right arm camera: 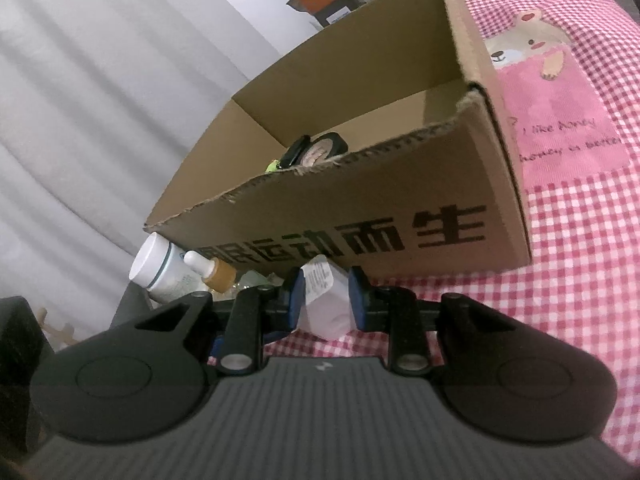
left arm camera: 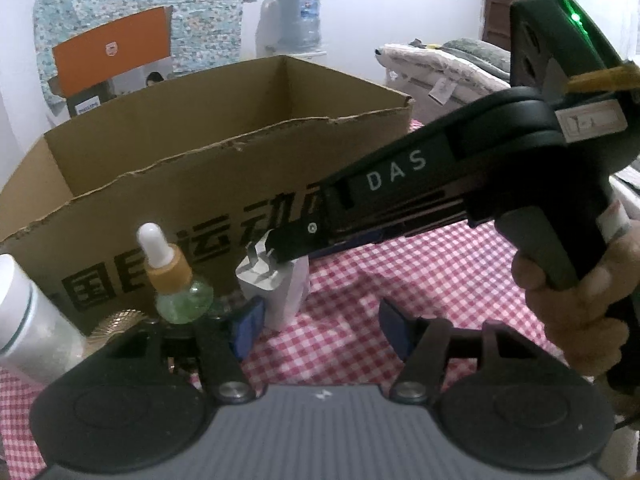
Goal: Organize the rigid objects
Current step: 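Close the right gripper on the white plug charger, then lift the white charger off the table with the right gripper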
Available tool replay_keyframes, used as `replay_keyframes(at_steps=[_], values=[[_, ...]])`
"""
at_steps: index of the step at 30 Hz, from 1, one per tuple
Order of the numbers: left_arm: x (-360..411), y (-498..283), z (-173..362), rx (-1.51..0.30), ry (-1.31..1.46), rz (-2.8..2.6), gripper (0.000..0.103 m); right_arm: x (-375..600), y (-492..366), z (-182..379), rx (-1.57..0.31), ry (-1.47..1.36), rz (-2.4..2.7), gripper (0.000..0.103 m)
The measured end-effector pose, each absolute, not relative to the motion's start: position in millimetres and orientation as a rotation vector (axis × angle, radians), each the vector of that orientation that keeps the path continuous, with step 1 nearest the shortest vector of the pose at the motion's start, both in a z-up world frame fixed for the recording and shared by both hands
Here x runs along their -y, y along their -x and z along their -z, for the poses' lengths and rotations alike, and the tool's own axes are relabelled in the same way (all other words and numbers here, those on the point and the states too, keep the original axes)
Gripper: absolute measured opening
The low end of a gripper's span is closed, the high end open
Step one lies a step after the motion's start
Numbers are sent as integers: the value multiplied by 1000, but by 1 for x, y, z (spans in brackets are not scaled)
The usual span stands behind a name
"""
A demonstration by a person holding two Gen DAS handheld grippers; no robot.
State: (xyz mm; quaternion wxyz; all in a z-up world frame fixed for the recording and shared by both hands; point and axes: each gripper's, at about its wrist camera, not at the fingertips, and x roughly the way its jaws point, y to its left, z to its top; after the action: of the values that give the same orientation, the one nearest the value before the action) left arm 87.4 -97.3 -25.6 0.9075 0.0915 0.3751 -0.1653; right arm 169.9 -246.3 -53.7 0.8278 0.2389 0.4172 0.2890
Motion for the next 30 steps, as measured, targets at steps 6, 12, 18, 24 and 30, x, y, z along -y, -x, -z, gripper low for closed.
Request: replay_keyframes(at_steps=[6,12,18,24,30], values=[[110,-84,25,-777,-198,394,64,260,-162,55,-883,-527,-580,24],[120,-79,26,-775,-205,440,63,276,-150,53,-876,-538,-543,25],[139,-68,22,-722,-248,525,63,281,-139,55,-883,-574,-559,25],[140,-66,21,-720,-250,519,63,289,-138,50,-851,-576,-537,25],[128,-61,16,-727,-231,516,63,295,-136,49,-847,-587,-524,25]])
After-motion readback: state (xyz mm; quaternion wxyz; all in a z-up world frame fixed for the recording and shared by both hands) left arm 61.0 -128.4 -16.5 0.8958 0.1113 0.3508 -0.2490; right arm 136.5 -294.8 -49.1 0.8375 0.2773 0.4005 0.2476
